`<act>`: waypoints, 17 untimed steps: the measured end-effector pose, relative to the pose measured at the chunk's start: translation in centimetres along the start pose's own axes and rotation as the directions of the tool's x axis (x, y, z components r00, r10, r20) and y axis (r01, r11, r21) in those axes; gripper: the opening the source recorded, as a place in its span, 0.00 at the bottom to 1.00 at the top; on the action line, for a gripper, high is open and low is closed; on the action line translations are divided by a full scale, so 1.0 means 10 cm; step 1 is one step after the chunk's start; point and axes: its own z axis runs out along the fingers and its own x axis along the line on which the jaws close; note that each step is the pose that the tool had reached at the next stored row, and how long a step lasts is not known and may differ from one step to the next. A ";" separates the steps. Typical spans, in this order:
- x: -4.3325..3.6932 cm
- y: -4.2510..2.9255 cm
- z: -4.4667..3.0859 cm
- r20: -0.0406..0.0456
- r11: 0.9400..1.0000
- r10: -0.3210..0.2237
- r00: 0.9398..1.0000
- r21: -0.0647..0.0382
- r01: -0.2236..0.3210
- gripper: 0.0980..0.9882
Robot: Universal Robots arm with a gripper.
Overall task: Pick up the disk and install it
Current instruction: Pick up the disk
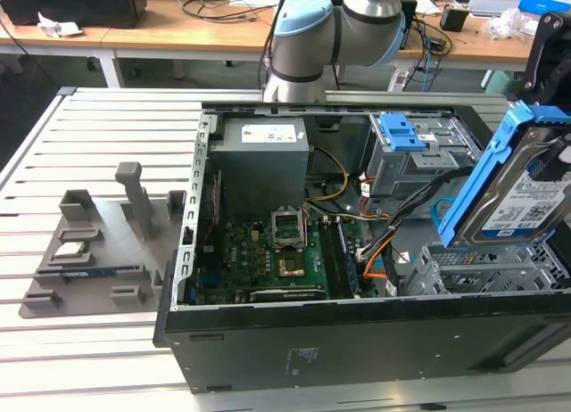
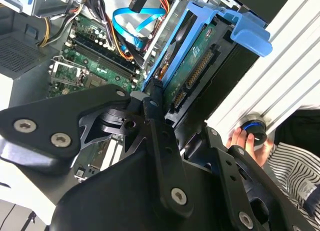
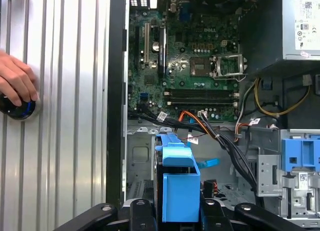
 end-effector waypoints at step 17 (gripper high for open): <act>0.010 -0.035 0.107 0.000 1.000 0.000 1.000 0.000 0.000 0.30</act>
